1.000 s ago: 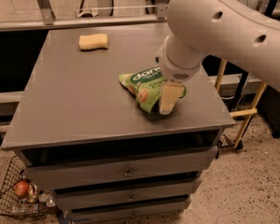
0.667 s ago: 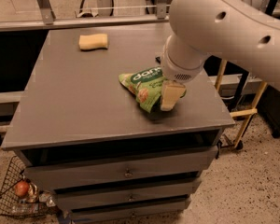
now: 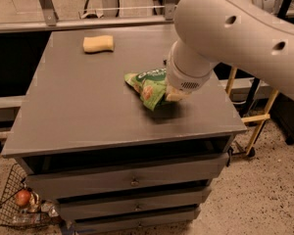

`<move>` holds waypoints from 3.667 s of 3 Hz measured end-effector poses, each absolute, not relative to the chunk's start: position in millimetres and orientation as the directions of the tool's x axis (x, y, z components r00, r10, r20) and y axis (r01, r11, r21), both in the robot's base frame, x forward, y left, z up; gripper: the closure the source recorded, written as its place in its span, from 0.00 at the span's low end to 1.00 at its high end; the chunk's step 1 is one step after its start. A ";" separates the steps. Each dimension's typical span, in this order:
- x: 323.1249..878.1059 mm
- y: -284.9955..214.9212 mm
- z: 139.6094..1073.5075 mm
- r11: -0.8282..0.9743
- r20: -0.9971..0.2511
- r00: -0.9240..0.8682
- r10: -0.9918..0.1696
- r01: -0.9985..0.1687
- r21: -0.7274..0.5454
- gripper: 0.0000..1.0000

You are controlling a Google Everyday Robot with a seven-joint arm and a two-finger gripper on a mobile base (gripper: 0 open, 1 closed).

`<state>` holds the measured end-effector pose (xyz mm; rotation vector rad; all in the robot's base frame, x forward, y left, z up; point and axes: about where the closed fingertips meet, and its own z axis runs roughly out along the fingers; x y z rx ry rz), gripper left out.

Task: Move green rice chip bag near sponge

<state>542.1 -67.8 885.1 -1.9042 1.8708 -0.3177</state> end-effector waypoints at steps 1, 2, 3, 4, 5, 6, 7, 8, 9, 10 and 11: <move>536.3 -69.8 904.8 0.045 -0.188 0.057 -0.980 -0.867 -0.496 0.87; 534.3 -74.0 937.7 0.092 -0.257 0.064 -0.964 -0.831 -0.549 1.00; 542.5 -77.8 966.7 0.156 -0.323 0.058 -0.944 -0.788 -0.595 1.00; 542.5 -77.8 966.7 0.156 -0.323 0.058 -0.945 -0.788 -0.596 1.00; 550.4 -77.9 970.8 0.166 -0.310 0.049 -0.950 -0.758 -0.631 1.00; 584.1 -80.9 981.2 0.186 -0.295 0.045 -0.954 -0.683 -0.707 1.00; 628.0 -84.8 993.3 0.207 -0.288 0.043 -0.957 -0.594 -0.777 1.00; 670.0 -73.8 1001.1 0.223 -0.298 0.062 -0.953 -0.524 -0.822 1.00; 715.3 -45.3 995.7 0.215 -0.289 0.086 -0.954 -0.478 -0.852 1.00; 741.1 -24.6 987.4 0.216 -0.291 0.098 -0.952 -0.460 -0.861 1.00; 767.4 -0.1 982.1 0.223 -0.303 0.115 -0.946 -0.448 -0.866 1.00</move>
Offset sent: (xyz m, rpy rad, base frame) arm -0.0089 -0.0134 0.0922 0.2145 -0.1852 -0.0240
